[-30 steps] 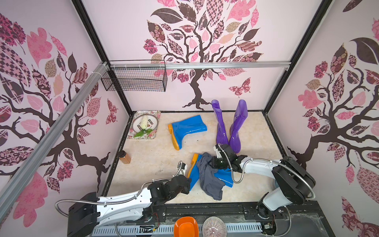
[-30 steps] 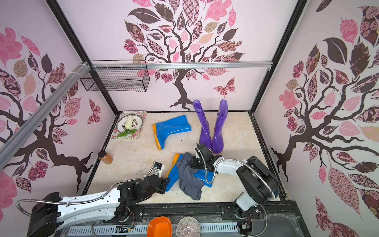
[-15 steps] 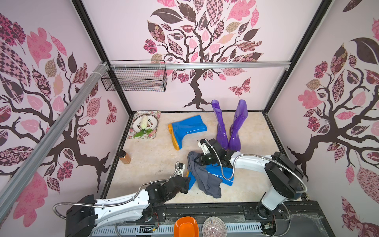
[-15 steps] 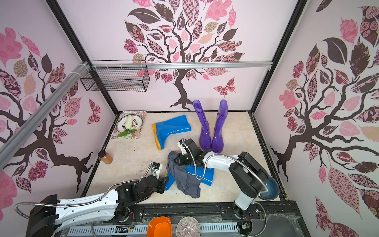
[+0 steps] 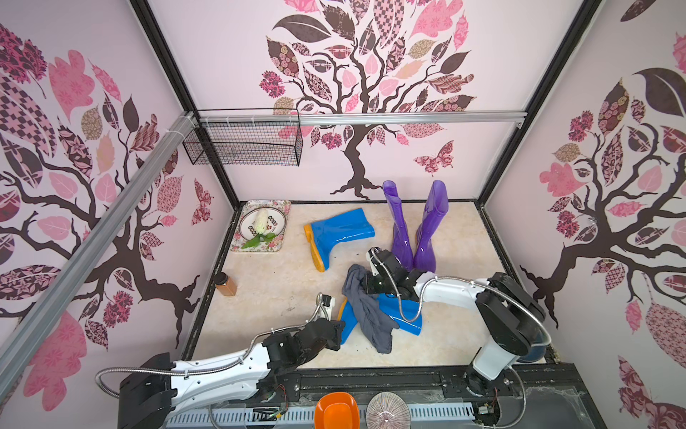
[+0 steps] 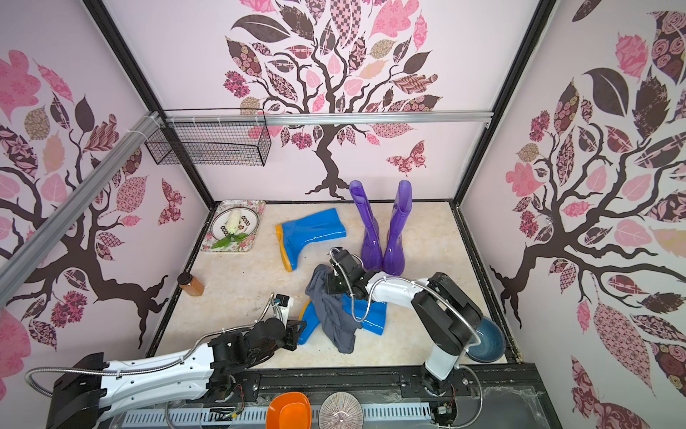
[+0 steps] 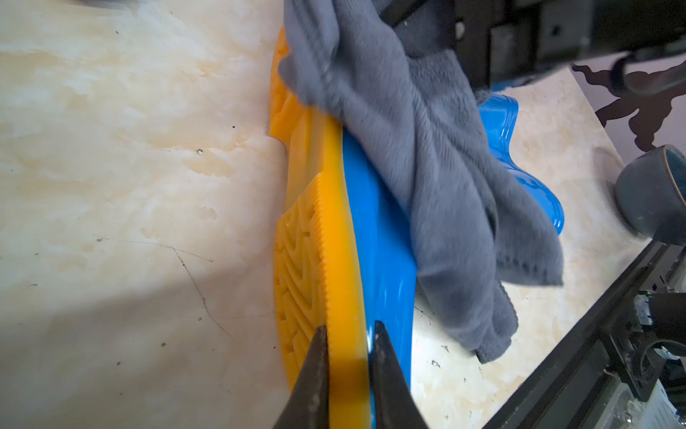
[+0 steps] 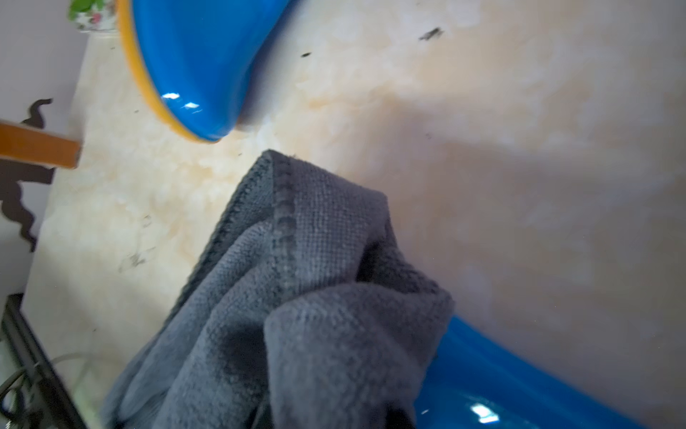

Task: Wipe the rubber boots with a cloth
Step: Wipe the dirt off the rubber boot.

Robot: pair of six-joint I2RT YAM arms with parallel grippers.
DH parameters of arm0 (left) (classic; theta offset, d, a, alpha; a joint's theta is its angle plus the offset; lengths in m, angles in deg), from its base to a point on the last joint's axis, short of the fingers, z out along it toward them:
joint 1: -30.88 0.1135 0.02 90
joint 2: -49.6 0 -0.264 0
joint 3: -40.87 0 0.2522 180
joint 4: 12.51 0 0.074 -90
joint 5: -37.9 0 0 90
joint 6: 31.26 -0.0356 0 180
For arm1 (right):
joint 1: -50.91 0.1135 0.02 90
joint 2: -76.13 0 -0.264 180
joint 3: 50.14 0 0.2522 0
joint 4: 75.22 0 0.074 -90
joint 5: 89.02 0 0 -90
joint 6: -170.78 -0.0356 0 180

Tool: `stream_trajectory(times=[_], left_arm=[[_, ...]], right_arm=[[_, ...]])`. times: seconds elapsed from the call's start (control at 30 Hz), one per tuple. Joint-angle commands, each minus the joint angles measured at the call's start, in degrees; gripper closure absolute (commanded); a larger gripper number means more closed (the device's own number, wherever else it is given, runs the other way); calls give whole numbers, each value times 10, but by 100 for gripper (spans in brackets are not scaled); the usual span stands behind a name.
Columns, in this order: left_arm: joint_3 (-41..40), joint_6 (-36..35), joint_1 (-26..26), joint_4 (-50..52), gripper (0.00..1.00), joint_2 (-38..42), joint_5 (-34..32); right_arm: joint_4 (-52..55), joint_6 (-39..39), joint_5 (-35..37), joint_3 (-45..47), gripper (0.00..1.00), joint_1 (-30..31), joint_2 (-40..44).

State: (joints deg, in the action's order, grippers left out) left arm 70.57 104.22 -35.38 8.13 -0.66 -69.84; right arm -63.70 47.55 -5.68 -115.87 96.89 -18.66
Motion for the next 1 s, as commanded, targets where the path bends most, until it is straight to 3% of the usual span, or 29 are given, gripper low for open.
stream_trajectory(times=[0.0, 0.17, 0.37, 0.47, 0.63, 0.7, 0.77, 0.9, 0.97], left_arm=[[-22, -4, -8, 51, 100, -6, 49], [-20, 14, -8, 49, 100, 9, 48], [0, 35, -8, 50, 100, 20, 52], [4, 37, -8, 49, 100, 21, 53], [-5, 43, -8, 46, 100, 15, 61], [-7, 46, -8, 46, 100, 13, 61], [-8, 48, -8, 44, 100, 13, 61], [-7, 51, -8, 42, 100, 15, 54], [-6, 55, -8, 42, 100, 14, 54]], right_arm=[[-21, -54, -89, 57, 100, 38, 65], [-43, -89, -117, 139, 100, 86, 132], [-23, -59, -98, 137, 100, 190, 131], [4, -61, -57, 146, 100, 147, 146], [22, -66, -41, 183, 100, -26, 187], [48, -37, -32, 161, 100, -29, 173], [51, -31, -57, 143, 100, 1, 148], [16, -44, -15, 135, 100, 139, 136], [-18, -72, -28, 141, 100, 177, 142]])
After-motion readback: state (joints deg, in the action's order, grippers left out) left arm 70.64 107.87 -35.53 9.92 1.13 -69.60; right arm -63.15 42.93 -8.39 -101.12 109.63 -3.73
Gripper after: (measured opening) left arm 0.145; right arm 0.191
